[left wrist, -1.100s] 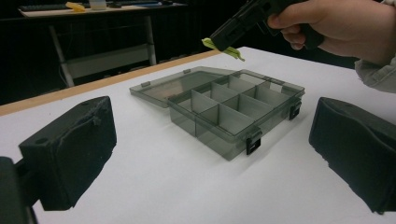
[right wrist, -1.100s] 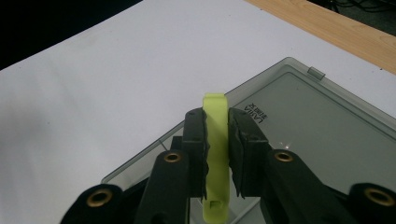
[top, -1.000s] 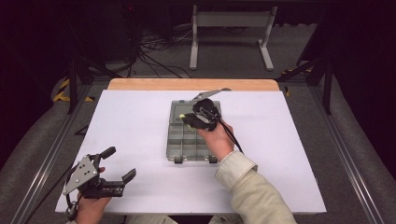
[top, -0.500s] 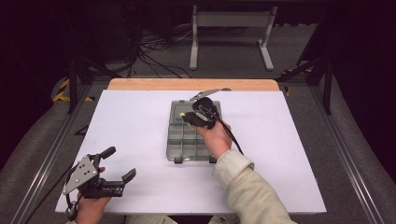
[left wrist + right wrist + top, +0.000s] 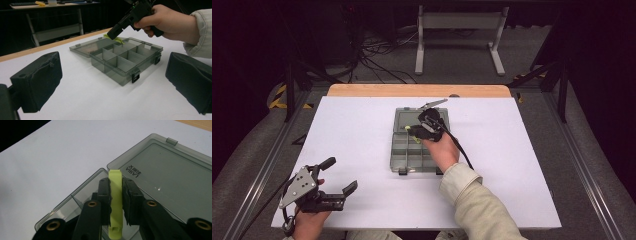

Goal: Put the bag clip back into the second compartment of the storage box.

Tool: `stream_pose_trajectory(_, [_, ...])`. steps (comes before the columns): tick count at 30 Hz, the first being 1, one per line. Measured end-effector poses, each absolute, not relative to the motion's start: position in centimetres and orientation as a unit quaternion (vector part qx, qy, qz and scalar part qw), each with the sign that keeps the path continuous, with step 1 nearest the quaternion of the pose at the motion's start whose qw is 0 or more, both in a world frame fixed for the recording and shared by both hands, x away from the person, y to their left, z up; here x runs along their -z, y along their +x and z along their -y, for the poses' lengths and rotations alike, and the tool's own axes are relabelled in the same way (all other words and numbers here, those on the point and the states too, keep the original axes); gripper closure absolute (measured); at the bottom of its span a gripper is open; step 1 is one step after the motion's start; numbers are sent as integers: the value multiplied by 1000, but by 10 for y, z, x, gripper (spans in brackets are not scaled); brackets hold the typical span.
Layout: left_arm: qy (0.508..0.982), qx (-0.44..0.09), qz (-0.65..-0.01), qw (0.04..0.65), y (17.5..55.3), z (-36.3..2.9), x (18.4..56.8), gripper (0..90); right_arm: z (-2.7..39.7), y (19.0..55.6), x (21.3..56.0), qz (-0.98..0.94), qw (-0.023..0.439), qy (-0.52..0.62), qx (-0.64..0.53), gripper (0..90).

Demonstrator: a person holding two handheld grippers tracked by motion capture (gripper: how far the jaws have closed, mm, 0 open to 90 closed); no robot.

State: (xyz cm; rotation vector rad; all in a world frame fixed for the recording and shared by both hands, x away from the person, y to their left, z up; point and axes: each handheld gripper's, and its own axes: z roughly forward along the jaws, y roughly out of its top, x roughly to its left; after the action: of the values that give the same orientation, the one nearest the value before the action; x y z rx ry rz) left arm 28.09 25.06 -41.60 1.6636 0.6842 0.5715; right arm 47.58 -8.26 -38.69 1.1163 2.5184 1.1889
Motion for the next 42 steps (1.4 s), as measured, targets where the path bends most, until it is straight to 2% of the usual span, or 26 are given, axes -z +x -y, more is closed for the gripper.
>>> stream_pose_trajectory(42, [716, -243, -293, 586, 281, -251, 416, 13, 88, 477, 411, -834, 40, 408, -369, 775])
